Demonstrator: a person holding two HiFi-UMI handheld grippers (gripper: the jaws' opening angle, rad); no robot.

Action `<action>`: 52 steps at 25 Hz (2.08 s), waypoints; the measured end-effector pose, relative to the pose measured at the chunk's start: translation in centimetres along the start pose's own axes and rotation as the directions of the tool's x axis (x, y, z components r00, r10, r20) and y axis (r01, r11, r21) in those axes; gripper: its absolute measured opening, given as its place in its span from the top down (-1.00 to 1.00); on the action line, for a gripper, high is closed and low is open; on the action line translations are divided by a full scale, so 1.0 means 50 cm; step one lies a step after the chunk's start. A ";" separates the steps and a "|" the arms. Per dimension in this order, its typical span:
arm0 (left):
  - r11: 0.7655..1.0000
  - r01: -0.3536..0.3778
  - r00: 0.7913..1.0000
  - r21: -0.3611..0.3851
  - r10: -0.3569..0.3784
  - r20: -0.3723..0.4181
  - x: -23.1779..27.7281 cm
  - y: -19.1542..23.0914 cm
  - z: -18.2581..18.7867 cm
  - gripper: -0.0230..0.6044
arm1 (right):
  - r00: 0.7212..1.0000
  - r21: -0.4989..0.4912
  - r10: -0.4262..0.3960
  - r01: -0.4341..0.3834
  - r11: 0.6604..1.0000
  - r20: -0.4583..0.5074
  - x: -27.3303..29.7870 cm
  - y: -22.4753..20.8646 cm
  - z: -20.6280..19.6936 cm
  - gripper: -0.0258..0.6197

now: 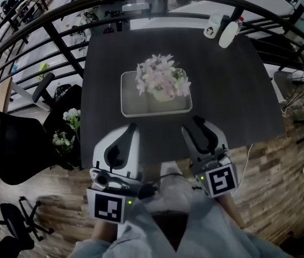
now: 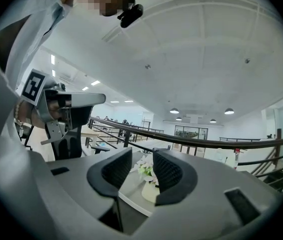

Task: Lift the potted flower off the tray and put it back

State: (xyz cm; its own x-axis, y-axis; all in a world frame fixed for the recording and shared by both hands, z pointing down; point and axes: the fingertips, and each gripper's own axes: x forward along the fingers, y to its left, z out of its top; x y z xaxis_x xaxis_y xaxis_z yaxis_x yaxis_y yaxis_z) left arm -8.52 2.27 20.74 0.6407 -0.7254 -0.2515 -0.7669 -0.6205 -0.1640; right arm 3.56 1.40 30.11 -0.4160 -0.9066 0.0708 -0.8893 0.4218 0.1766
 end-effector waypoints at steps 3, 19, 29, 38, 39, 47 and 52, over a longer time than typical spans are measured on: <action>1.000 -0.011 1.000 -0.001 0.011 -0.012 0.022 0.005 -0.013 0.93 | 1.000 -0.001 0.023 -0.023 1.000 -0.019 0.022 -0.018 -0.024 0.41; 0.998 -0.070 0.995 -0.006 0.069 -0.070 0.122 0.027 -0.065 0.93 | 0.984 0.028 0.096 -0.093 0.995 -0.149 0.122 -0.107 -0.160 0.14; 0.994 -0.112 0.988 0.001 0.112 -0.109 0.161 0.053 -0.104 0.93 | 0.963 0.015 0.153 -0.153 0.988 -0.221 0.188 -0.134 -0.236 -0.01; 0.988 -0.153 0.978 0.007 0.153 -0.141 0.187 0.070 -0.127 0.93 | 0.944 0.048 0.210 -0.204 0.978 -0.255 0.246 -0.140 -0.287 -0.10; 0.987 -0.159 0.977 0.009 0.158 -0.144 0.189 0.072 -0.129 0.93 | 0.941 0.055 0.217 -0.210 0.976 -0.261 0.250 -0.140 -0.293 -0.10; 0.979 -0.201 0.964 0.014 0.201 -0.172 0.194 0.090 -0.153 0.93 | 0.926 0.075 0.248 -0.236 0.969 -0.284 0.288 -0.141 -0.332 -0.13; 0.976 -0.215 0.958 0.015 0.214 -0.191 0.193 0.092 -0.168 0.93 | 0.931 0.092 0.263 -0.248 0.964 -0.252 0.313 -0.137 -0.335 -0.13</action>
State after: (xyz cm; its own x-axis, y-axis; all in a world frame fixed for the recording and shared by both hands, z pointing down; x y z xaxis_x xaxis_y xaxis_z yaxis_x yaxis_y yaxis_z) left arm -5.56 -10.12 25.58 0.4568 -0.8846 -0.0942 -0.8872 -0.4454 -0.1199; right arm 6.32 -15.84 46.48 -0.5738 -0.7358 0.3596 -0.7719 0.6326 0.0627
